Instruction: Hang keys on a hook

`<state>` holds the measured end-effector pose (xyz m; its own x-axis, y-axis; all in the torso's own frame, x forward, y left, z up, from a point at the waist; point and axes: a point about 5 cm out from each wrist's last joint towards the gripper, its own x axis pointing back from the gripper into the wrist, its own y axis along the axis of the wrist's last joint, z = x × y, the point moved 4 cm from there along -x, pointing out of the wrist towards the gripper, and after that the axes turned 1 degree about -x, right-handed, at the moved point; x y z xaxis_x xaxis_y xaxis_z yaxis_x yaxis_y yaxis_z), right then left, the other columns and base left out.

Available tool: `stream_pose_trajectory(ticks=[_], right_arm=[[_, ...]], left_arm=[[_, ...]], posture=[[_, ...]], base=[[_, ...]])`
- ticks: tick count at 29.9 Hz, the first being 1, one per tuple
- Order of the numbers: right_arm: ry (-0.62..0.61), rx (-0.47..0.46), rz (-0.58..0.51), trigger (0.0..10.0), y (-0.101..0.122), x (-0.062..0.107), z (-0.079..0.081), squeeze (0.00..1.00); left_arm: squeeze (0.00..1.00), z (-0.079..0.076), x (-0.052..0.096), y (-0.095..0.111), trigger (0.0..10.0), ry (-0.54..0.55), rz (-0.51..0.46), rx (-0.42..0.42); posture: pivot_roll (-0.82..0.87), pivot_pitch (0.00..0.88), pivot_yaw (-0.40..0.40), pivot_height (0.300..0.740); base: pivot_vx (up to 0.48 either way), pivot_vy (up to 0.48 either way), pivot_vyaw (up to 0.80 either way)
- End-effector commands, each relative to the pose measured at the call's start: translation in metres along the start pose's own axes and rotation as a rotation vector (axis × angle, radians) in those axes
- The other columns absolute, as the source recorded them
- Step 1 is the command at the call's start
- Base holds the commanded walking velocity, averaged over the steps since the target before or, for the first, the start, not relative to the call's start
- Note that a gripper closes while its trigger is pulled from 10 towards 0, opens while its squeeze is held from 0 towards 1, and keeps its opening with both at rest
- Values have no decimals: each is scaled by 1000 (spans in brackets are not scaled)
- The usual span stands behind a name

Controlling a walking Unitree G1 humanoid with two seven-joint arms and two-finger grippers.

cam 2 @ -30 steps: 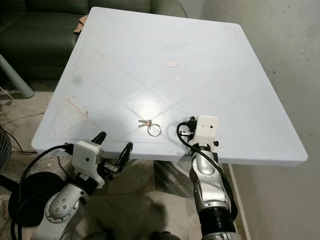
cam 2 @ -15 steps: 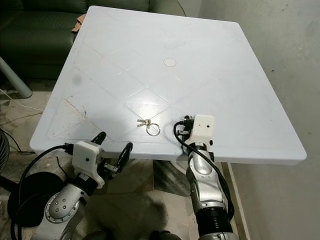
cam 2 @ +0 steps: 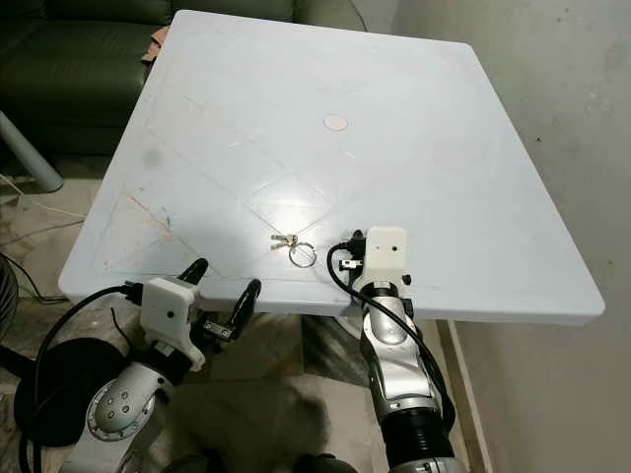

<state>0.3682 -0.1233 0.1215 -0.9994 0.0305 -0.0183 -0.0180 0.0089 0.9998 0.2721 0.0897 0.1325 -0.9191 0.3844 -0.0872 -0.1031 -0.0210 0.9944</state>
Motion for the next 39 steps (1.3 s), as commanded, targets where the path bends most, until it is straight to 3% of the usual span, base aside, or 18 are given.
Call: stream_pose_trajectory(ticks=[1,18,19,20,22,23,27,28,34,35,37,38,39], right_arm=[[-23,6,24,10000,-4,0,-3,0],[-69,-5,45,9882,-6,-1,-7,0],[-69,-8,50,7882,-7,-2,-6,0],[-69,-6,46,7333,-6,-3,-5,0],[-70,-6,44,7804,-5,-3,-4,0],[-72,-14,44,8745,-4,-4,-3,0],[-80,-5,37,8863,-3,-5,-3,0],[-79,-8,37,10000,-2,-5,-3,0],[-85,-8,34,10000,0,-8,-2,0],[-88,-4,35,9059,0,-8,-2,0],[-91,10,40,9098,-1,-8,-3,0],[-92,8,43,9922,-2,-8,-3,0],[-92,8,43,9922,-2,-8,-3,0]], left_arm=[[0,-3,3,0,10000,0,8,-6],[0,-3,4,0,10000,1,11,-5],[0,-3,4,0,10000,1,12,-5],[0,-3,4,0,10000,2,12,-3],[0,-3,4,0,10000,2,13,-2],[0,-3,5,0,10000,3,12,-2],[0,-3,4,0,10000,2,12,-3],[0,-4,4,0,10000,2,12,-3],[0,-4,4,0,10000,1,11,-2],[0,-4,5,0,10000,0,11,-2],[0,-4,4,0,10000,-1,10,-3],[0,-4,4,0,10000,1,11,-3],[0,-4,4,0,10000,1,11,-3]], posture=[[157,214,-107,740],[159,217,-107,740],[159,217,-107,740],[159,217,-107,740],[159,217,-107,740],[159,217,-107,740],[163,217,-107,740],[163,217,-107,740],[163,217,-107,740],[163,217,-107,740],[164,219,-108,740],[164,219,-108,740],[164,219,-108,740]], base=[[0,0,0],[0,0,0],[0,0,0],[0,0,0],[0,0,0],[0,0,0],[0,0,0],[0,0,0],[0,0,0],[0,0,0],[0,0,0],[0,0,0],[0,0,0]])
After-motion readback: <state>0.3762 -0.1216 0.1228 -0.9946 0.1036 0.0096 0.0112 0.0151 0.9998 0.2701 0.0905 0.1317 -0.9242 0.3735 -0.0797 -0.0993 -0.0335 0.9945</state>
